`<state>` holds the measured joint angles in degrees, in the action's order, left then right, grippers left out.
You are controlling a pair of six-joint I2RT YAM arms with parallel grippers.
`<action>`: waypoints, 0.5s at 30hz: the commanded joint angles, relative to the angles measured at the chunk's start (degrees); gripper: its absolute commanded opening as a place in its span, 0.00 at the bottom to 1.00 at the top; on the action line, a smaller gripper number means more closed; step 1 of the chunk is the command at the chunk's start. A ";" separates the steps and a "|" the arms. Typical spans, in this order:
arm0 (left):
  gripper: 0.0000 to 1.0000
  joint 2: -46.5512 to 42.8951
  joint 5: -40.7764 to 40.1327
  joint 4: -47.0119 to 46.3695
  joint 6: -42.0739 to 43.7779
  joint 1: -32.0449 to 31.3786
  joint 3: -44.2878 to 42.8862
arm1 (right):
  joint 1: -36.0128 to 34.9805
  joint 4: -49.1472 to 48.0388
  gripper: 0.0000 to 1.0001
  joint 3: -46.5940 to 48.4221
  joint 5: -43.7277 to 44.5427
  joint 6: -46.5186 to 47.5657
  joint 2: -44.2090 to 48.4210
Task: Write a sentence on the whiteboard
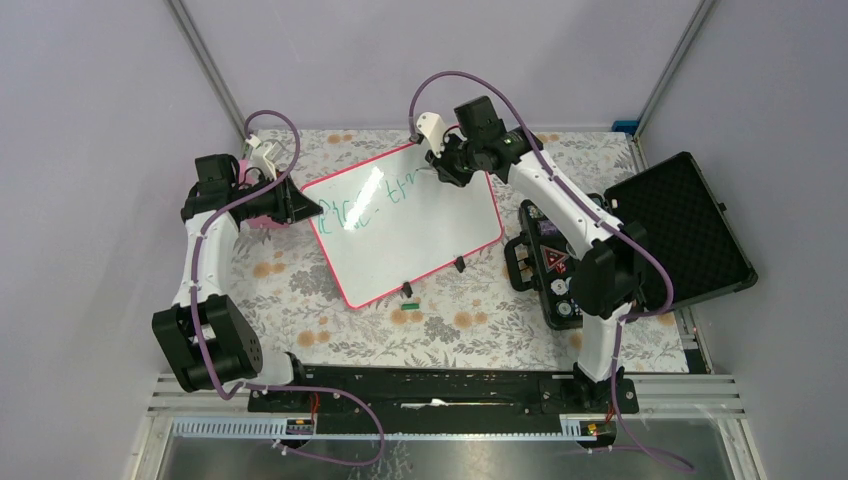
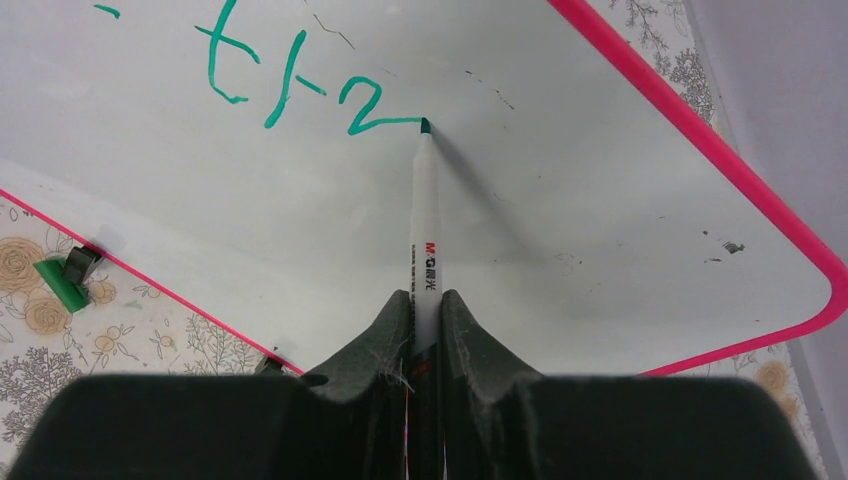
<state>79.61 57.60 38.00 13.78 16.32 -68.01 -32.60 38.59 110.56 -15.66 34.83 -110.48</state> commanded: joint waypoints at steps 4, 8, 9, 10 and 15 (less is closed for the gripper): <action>0.00 -1.92 -2.15 -2.40 4.83 -0.50 -0.18 | 0.44 -0.71 0.00 2.01 1.53 0.07 -1.22; 0.00 -1.76 -2.01 -2.40 4.85 -0.49 -0.19 | 0.43 -0.70 0.00 0.08 0.58 0.20 -0.41; 0.00 -1.82 -2.03 -2.40 4.93 -0.45 -0.11 | 0.43 -0.68 0.00 -0.54 0.41 0.16 -0.15; 0.00 -1.75 -2.05 -2.40 4.94 -0.49 -0.11 | 0.48 -0.70 0.00 -1.15 0.31 0.17 0.20; 0.00 -1.48 -1.96 -2.41 4.94 -0.50 -0.11 | 0.43 -0.71 0.00 -4.35 -0.86 0.32 1.93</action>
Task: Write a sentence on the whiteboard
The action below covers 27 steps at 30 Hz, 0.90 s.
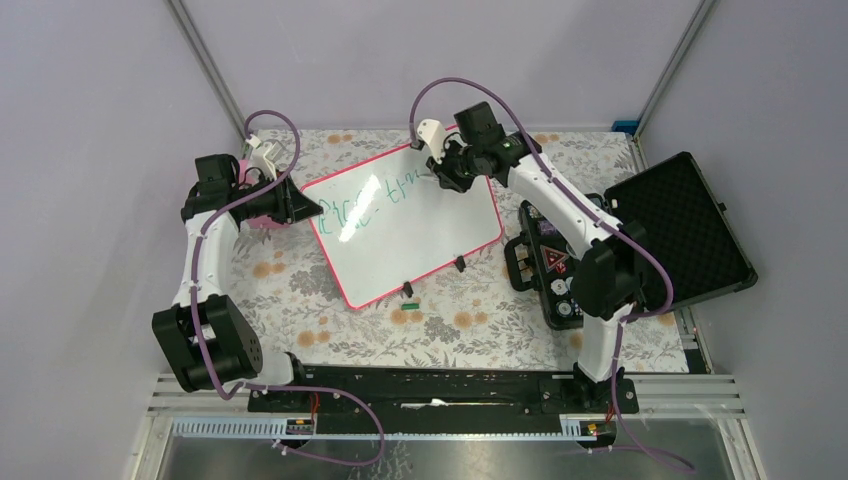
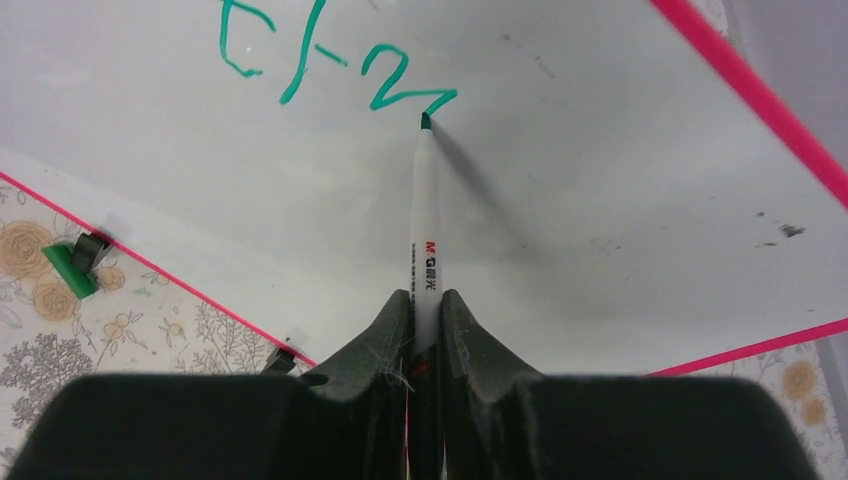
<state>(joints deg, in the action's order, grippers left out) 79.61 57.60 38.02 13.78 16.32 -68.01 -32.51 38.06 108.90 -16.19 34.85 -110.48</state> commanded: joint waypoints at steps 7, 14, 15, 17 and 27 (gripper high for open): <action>0.00 -1.67 -1.94 -2.42 4.99 -0.50 0.13 | -0.06 -0.29 0.00 -7.84 -2.10 0.20 3.88; 0.00 -1.79 -2.00 -2.42 5.01 -0.50 0.29 | -1.84 -0.54 0.00 -10.75 -3.24 0.02 5.68; 0.00 -1.87 -1.98 -2.42 5.03 -0.51 0.25 | -2.26 -0.58 0.00 -10.99 -3.22 0.01 5.77; 0.00 -1.95 -1.97 -2.42 5.03 -0.50 0.24 | -2.92 -0.62 0.00 -11.24 -3.19 0.02 5.75; 0.00 -2.06 -2.25 -2.42 5.09 -0.52 0.47 | -4.77 0.20 0.00 -6.14 -4.41 -1.11 4.80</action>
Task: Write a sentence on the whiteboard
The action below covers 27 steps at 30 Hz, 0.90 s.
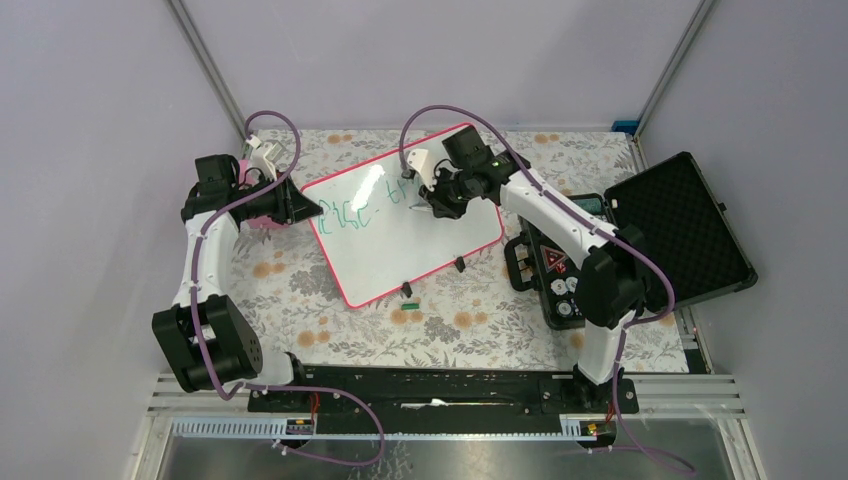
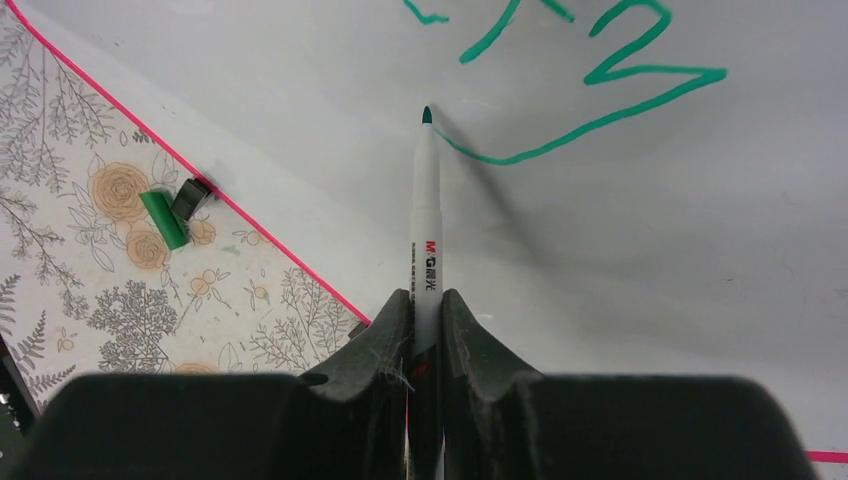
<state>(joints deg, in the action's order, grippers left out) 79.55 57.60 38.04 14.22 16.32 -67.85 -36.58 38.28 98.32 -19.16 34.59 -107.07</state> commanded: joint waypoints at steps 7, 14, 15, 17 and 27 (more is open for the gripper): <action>0.15 -2.00 -1.80 -2.45 3.70 -0.50 -0.25 | -0.79 5.14 0.00 6.27 -8.29 -1.08 3.59; 0.31 -2.27 -1.02 -1.72 3.96 -0.50 -0.44 | -1.56 5.70 0.00 2.61 -10.37 -1.39 6.39; 0.33 -2.21 -0.89 -1.30 4.19 -0.48 -0.59 | -1.76 5.69 0.00 2.05 -10.67 -1.42 6.62; 0.35 -2.29 -0.59 -0.97 4.42 -0.52 -0.46 | -2.23 5.74 0.00 0.99 -11.24 -1.40 7.05; 0.36 -2.19 -0.27 -0.50 5.12 -0.52 0.54 | -3.84 2.82 0.00 -2.93 -9.28 -2.58 7.72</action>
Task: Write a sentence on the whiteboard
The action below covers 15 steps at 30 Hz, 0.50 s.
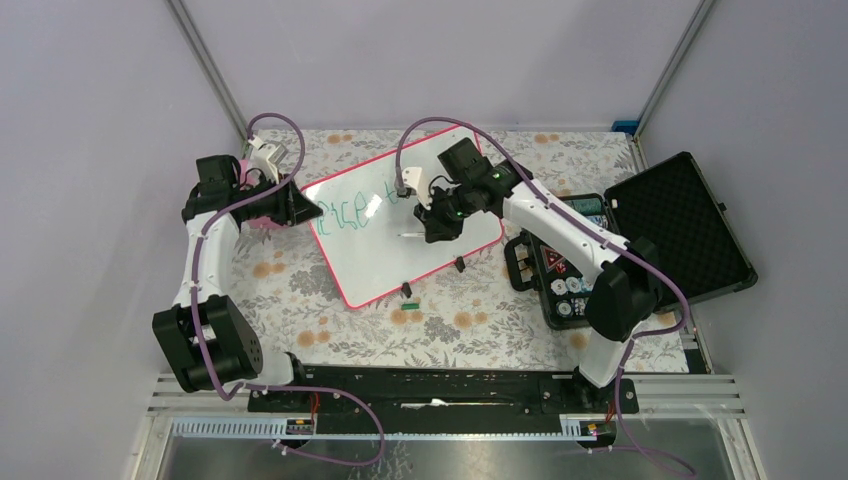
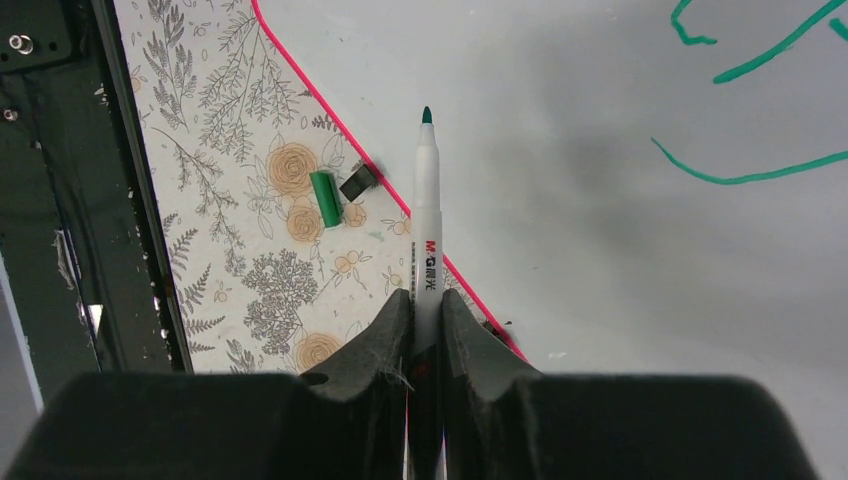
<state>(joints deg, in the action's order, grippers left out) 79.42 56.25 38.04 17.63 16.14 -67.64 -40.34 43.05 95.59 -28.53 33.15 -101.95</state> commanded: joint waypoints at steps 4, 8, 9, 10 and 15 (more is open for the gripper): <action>0.37 -1.55 1.11 -0.43 1.80 -0.32 0.20 | 0.82 -2.42 0.00 0.85 -0.31 -2.14 2.77; 0.36 -0.96 1.64 -0.42 1.79 -0.37 -0.17 | 0.43 -3.20 0.00 0.01 -0.45 -3.15 1.37; 0.35 -0.86 1.66 -0.42 1.77 -0.37 -0.28 | 0.09 -3.79 0.00 -0.49 0.06 -3.55 0.91; 0.34 -0.78 1.64 -0.42 1.79 -0.28 -0.30 | -0.58 -4.95 0.00 -1.32 1.09 -4.12 0.66; 0.26 -1.14 1.20 -0.42 1.96 -0.32 -0.05 | -2.03 -12.21 0.00 -5.14 3.84 -7.21 0.60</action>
<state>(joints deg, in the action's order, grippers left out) 79.44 56.45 38.11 17.96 16.16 -67.37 -40.95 36.58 92.12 -26.59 28.97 -101.84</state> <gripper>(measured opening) 0.305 0.193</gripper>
